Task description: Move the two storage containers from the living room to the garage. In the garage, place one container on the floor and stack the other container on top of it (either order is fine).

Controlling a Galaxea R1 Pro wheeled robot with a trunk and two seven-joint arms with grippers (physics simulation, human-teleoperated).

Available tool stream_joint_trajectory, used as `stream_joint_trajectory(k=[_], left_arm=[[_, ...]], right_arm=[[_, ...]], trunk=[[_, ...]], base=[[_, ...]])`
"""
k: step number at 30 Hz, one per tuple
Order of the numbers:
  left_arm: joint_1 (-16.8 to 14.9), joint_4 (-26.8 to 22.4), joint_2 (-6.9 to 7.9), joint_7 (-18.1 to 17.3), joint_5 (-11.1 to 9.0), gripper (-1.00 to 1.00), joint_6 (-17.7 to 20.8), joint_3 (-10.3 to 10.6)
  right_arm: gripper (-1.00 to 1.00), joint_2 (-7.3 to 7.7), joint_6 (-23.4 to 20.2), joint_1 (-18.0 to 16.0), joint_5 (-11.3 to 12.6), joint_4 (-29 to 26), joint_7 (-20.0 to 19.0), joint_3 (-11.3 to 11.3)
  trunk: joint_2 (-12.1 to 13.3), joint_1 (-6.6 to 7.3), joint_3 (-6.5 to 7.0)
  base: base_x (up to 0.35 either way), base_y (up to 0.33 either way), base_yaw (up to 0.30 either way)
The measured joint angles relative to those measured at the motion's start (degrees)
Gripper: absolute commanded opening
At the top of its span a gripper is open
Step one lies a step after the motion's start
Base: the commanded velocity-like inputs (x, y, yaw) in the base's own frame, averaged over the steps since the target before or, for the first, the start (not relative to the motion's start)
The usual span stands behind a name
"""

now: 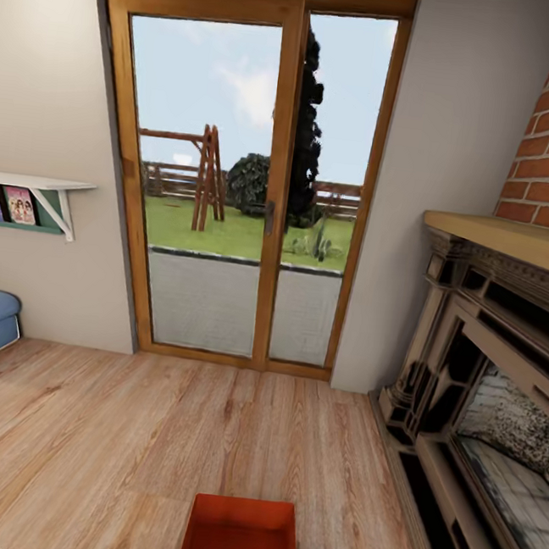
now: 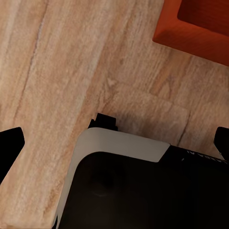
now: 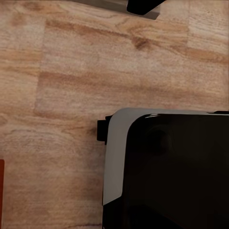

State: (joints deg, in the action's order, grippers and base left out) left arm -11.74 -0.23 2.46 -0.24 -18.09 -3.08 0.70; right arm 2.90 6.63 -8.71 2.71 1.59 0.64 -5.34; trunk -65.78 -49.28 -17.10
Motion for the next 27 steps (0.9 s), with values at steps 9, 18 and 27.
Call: stream_joint_trajectory(k=[9,18,27], left_arm=[[0.0,-0.03,0.0,0.0,0.0,1.0,0.0,0.0],[0.0,-0.02,0.0,0.0,0.0,1.0,0.0,0.0],[0.0,-0.01,0.0,0.0,0.0,1.0,0.0,0.0]], right_arm=[[1.0,0.0,0.0,0.0,0.0,0.0,0.0,0.0],[1.0,0.01,0.0,0.0,0.0,0.0,0.0,0.0],[1.0,0.01,0.0,0.0,0.0,0.0,0.0,0.0]], trunk=[[-3.61,-1.98,-2.43],[-7.23,-3.96,-4.85],[-10.84,-5.93,-7.28]], base=[[0.0,0.0,0.0],[0.0,0.0,0.0],[0.0,0.0,0.0]])
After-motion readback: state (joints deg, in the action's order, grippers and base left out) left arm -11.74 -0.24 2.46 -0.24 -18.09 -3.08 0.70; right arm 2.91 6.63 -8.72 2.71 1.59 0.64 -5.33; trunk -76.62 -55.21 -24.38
